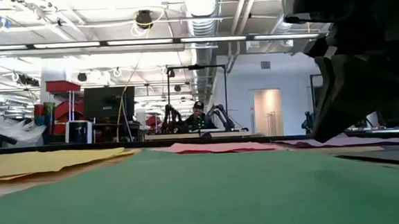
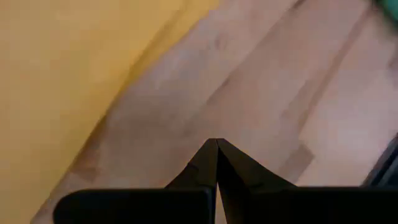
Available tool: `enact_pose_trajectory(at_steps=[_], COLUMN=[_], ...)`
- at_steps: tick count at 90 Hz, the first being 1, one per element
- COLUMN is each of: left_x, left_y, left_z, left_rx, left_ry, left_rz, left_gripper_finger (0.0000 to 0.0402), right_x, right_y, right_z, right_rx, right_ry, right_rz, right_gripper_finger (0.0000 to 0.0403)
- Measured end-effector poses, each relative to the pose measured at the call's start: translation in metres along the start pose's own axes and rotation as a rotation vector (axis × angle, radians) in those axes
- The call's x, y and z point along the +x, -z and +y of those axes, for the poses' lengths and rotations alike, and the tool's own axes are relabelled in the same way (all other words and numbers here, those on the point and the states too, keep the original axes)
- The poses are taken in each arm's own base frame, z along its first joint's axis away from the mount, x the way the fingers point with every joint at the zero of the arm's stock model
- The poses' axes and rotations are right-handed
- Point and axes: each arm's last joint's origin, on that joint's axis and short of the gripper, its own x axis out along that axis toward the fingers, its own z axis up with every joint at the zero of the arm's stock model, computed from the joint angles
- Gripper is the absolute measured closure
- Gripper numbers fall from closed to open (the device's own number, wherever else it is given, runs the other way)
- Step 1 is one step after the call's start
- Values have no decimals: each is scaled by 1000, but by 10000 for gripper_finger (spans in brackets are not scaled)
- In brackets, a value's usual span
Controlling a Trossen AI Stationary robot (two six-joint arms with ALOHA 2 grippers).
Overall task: Organize paper
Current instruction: Move the stacked yellow papers to the top left of the table
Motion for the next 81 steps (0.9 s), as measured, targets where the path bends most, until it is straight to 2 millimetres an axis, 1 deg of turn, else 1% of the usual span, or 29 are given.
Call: enact_pose_trajectory(at_steps=[13,38,63,74,81], left_x=[3,2,1,-2,-6], left_y=[3,7,8,8,6], left_z=[3,9,15,17,21], left_rx=[89,136,148,155,165], left_ry=[-53,-103,-161,-217,-293], left_rz=[16,48,84,103,107], left_gripper_finger=[401,401,401,401,401], right_x=[1,2,2,2,2], right_y=[0,0,0,0,0], right_z=[-2,-4,-4,-4,-4], right_rx=[-3,-6,-7,-7,-7], right_ry=[7,17,16,16,16], right_rz=[8,20,19,19,19], right_gripper_finger=[403,403,403,403,403])
